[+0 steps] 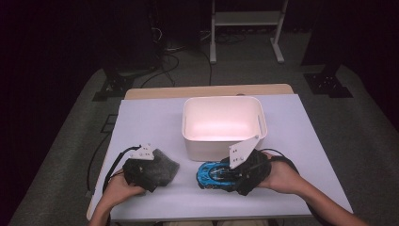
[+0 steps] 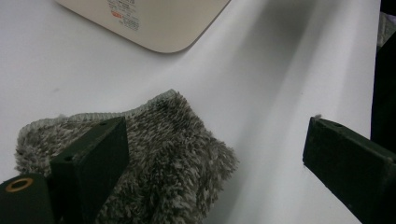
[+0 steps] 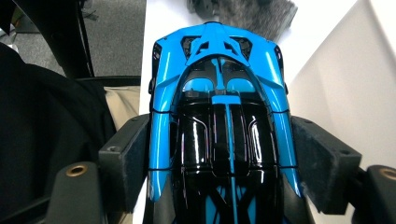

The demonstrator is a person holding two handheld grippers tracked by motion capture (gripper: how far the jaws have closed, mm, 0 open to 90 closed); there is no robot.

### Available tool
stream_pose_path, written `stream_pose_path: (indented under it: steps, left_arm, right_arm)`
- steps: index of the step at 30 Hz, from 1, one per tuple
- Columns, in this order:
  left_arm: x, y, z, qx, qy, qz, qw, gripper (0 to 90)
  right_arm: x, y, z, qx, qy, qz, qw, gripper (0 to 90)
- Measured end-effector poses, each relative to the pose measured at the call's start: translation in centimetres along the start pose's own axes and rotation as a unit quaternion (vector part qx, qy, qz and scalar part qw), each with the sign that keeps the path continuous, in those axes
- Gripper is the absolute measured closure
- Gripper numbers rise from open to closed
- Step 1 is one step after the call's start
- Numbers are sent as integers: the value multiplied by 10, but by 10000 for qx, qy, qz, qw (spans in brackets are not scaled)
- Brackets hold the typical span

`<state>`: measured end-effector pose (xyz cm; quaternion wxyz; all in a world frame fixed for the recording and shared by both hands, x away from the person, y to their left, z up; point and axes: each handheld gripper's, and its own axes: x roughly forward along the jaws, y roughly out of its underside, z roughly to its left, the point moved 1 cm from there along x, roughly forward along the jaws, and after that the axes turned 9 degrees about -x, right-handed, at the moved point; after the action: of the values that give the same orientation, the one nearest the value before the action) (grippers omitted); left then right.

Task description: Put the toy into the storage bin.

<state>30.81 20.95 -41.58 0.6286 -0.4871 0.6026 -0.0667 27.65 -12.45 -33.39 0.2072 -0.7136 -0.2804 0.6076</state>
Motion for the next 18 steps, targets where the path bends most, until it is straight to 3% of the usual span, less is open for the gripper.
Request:
stream_pose_path:
  steps: [10,18]
  left_arm:
    - [-3,1,1,-16,-9,-47,10000,64]
    - [-5,1,1,-79,-21,-149,9999,64]
  right_arm:
    - [-28,-27,-16,-218,131,-4,9997,253]
    - [-45,-41,-36,-174,132,-115,9997,253]
